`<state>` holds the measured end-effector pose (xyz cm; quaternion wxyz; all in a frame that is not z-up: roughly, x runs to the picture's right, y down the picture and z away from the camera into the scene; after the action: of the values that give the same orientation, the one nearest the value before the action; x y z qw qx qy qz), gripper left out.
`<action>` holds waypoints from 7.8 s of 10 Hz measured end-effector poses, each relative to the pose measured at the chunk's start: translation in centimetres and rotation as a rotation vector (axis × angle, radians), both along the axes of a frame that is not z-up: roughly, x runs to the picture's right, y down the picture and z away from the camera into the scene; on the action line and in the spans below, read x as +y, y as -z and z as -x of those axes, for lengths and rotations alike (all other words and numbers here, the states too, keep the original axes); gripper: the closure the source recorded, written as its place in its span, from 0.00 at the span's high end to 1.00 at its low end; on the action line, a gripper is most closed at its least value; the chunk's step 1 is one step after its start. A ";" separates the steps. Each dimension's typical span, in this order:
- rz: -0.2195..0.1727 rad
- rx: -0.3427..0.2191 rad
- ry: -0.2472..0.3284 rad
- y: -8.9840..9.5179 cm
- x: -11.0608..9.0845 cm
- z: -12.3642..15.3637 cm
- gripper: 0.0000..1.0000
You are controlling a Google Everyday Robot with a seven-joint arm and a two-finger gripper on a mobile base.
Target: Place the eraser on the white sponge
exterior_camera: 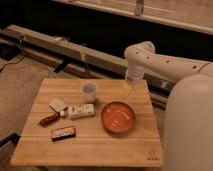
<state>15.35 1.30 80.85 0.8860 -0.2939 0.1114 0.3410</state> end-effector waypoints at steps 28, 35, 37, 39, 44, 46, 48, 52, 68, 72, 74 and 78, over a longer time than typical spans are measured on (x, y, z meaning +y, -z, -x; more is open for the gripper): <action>0.029 -0.397 0.498 11.8 17.7 18.8 0.80; 0.034 -0.541 0.675 10.8 23.6 25.9 0.80; 0.030 -0.553 0.680 8.7 22.8 28.2 0.80; 0.033 -0.561 0.684 7.7 22.6 29.1 0.80; 0.041 -0.594 0.723 6.5 24.7 31.1 0.80; 0.045 -0.607 0.744 5.9 25.9 32.2 0.80; 0.049 -0.621 0.759 5.1 26.6 33.7 0.80; 0.042 -0.636 0.749 3.9 25.1 36.7 0.80; 0.116 -0.662 0.790 0.8 24.6 40.7 0.16; 0.059 -0.685 0.773 3.4 21.3 41.0 0.00; 0.025 -0.697 0.786 4.8 19.1 41.6 0.00; -0.044 -0.735 0.821 6.7 14.3 45.8 0.00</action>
<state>-30.46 15.60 74.15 0.9327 -0.3073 -0.1070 -0.1554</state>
